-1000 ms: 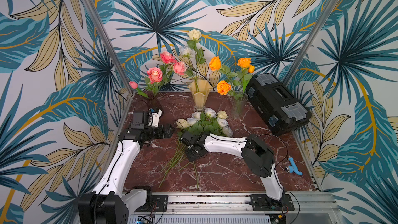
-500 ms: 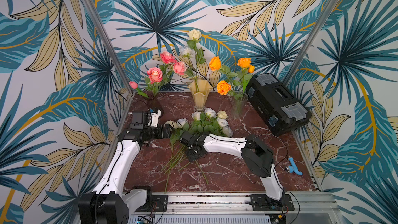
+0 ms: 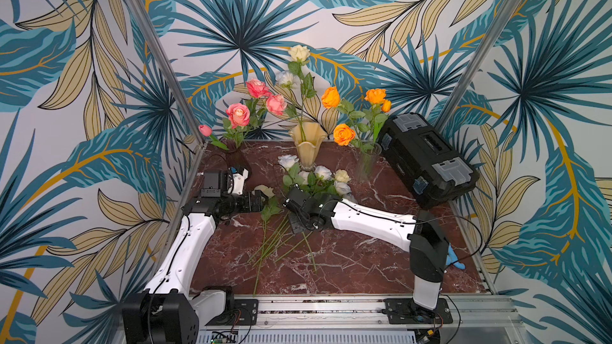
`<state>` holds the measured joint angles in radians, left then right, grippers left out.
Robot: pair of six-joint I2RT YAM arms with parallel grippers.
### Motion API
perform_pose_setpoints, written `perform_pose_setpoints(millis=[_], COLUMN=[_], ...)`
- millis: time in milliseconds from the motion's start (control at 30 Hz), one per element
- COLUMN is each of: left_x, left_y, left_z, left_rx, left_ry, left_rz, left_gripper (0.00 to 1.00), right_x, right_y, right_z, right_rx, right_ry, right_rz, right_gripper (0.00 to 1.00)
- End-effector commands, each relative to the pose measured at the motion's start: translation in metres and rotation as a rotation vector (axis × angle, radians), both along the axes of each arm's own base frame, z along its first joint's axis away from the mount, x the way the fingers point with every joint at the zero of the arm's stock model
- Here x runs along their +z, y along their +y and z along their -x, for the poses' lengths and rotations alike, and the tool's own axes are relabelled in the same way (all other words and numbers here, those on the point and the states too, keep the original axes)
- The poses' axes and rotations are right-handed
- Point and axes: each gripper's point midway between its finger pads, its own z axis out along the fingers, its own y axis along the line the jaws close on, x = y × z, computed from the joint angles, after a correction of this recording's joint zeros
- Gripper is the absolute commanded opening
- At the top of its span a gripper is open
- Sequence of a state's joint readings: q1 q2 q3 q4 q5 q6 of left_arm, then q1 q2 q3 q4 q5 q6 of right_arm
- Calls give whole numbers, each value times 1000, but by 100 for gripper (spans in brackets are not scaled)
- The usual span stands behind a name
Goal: Arrange the flowers in different vases according to their variety
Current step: Pick up the flower at the center of the board, then insert the flower into the vase.
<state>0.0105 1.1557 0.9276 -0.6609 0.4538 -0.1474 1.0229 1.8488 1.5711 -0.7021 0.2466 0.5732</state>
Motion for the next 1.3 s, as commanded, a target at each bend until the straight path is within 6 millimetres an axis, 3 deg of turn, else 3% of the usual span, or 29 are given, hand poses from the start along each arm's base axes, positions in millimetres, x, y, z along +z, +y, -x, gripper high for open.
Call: perform_pose_setpoints(millis=[0, 300, 533, 733, 833, 867, 1000, 1267], left_x=[-8, -8, -12, -15, -15, -15, -15, -20], left_y=[1, 0, -2, -6, -7, -7, -8, -8], left_z=[0, -1, 3, 4, 4, 4, 5, 10], left_rx=[-8, -18, -25, -35, -35, -34, -40, -44], left_ry=[3, 1, 20, 24, 26, 26, 25, 44], left_rz=[4, 4, 15, 39, 49, 51, 54, 49], left_gripper=[100, 100, 100, 100, 100, 100, 100, 100], right_x=[36, 148, 234, 294, 311, 314, 314, 318], right_y=[-16, -24, -32, -21, -14, -25, -31, -57], right_z=[-7, -47, -110, -164, -188, -204, -234, -270], right_rx=[-65, -98, -166, -165, -169, -195, -224, -318], right_ry=[-99, -389, -652, -872, -938, -958, -1009, -1110], right_rz=[-12, -79, -163, -230, -226, -216, -188, -179], right_gripper=[0, 0, 0, 0, 0, 0, 0, 0])
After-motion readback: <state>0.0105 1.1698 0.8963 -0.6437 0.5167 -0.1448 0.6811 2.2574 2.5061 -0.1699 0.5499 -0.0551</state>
